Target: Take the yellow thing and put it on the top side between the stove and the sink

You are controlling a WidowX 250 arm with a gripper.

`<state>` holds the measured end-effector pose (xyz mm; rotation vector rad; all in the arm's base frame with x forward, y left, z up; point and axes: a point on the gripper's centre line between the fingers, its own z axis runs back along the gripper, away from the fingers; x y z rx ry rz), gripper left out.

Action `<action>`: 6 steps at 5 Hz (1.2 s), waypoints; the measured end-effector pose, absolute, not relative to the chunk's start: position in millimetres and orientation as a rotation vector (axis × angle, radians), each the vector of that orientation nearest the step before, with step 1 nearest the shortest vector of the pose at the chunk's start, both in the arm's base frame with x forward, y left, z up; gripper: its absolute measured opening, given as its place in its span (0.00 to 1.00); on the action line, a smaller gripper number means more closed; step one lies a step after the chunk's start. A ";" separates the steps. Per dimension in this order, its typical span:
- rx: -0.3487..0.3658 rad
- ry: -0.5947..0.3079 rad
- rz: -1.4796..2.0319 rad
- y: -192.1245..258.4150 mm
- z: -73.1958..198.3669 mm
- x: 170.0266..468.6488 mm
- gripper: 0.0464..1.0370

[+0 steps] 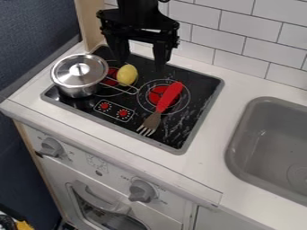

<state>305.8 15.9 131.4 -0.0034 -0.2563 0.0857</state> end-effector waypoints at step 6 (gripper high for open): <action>0.101 -0.127 0.157 72.5 68.4 364.8 0.96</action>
